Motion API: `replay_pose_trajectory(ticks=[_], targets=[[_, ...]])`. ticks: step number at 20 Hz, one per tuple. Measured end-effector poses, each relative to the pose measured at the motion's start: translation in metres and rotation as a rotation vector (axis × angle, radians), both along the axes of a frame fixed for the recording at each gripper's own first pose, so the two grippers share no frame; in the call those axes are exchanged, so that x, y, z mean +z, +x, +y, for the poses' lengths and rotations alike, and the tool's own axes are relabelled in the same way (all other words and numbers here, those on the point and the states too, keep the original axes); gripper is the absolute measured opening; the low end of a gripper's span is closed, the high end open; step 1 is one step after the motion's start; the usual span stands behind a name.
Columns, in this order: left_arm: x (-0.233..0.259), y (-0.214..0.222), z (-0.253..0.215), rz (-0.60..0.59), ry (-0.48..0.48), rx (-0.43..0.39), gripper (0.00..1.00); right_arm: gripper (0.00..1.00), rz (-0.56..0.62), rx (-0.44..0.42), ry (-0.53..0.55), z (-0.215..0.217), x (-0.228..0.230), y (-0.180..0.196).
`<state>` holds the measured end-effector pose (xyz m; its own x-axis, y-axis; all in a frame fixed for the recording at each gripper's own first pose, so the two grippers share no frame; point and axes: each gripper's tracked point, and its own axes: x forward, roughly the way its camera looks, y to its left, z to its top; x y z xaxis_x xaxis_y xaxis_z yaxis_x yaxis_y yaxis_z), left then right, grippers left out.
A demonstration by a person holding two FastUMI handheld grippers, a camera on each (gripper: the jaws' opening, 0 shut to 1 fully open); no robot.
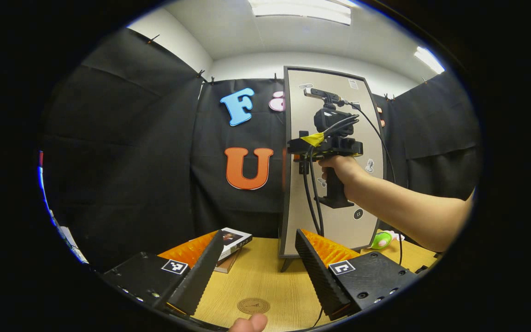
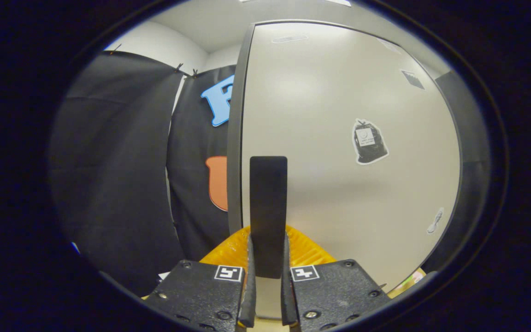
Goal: Open the cabinet door with the right hand, grasp the bottle in the cabinet with the left hand and place it on the coaster, then close the cabinet door with the right hand.
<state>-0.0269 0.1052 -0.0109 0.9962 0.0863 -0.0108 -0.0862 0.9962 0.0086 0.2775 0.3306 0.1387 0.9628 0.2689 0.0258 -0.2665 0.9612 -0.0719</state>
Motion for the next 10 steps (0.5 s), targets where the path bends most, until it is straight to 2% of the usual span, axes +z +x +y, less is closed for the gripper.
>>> replay_pose_trajectory(ticks=[6, 10], targets=[[0.001, -0.007, -0.001, -0.003, 0.0, 0.0, 0.95, 0.22, 0.02, 0.043, 0.014, 0.0, 0.0, -0.015], [0.001, -0.008, -0.006, 0.0, 0.002, -0.012, 0.95, 0.22, 0.007, 0.094, 0.008, -0.004, 0.001, -0.043]])
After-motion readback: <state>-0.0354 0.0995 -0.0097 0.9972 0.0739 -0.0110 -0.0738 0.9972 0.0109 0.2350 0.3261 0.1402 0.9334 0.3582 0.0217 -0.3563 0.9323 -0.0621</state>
